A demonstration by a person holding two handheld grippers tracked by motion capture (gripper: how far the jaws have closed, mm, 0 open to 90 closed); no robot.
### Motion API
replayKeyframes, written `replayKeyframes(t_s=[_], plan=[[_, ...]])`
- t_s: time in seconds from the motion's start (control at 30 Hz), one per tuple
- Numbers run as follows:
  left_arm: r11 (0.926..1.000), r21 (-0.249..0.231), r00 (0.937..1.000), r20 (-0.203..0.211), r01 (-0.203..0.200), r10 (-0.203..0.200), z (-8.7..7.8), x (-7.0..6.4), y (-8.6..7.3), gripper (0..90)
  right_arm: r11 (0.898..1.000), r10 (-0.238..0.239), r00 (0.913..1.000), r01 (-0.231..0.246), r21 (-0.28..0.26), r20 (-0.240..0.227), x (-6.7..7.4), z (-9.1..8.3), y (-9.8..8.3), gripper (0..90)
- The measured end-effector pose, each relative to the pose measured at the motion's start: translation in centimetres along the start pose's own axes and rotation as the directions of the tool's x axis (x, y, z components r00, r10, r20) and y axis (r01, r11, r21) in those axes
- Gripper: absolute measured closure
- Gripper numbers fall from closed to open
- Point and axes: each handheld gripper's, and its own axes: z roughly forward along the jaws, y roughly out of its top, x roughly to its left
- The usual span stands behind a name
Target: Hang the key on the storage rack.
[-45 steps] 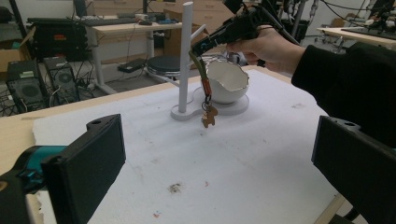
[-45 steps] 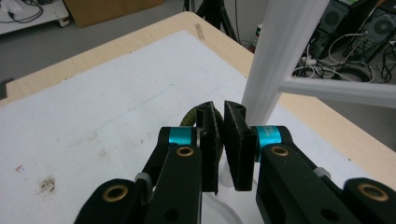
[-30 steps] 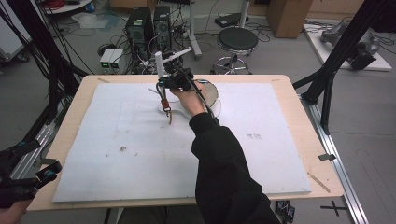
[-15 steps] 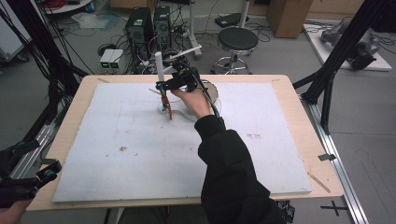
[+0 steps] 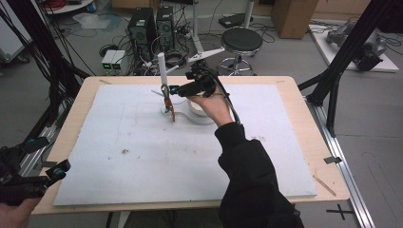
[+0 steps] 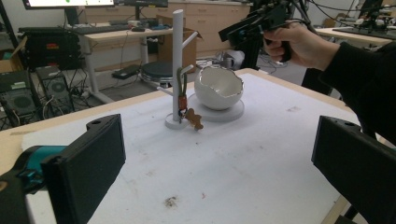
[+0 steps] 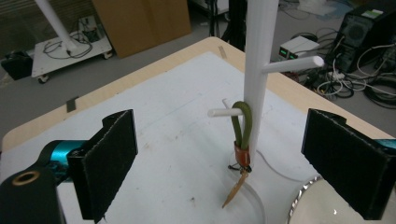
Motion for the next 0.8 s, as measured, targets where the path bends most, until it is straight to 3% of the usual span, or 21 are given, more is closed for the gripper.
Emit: replayKeyframes(t_s=[0.23,0.5,0.8], plan=[[0.9999,0.013,1.0,0.008,0.002,-0.002,1.2,0.0,0.0,3.1,1.0,0.003,0.9997,-0.003,0.017,0.024,-0.7,-4.2,-1.0,9.8],[0.9999,0.01,0.9997,0.024,0.007,-0.007,2.7,0.2,0.1,3.2,0.999,-0.036,0.9984,0.037,-0.022,0.045,-0.7,-9.8,-2.9,9.8],[0.9999,0.012,0.9989,0.046,0.01,-0.011,4.4,0.4,0.3,3.2,0.998,-0.052,0.9954,0.055,-0.03,0.081,-0.1,-13.5,-4.9,9.8]])
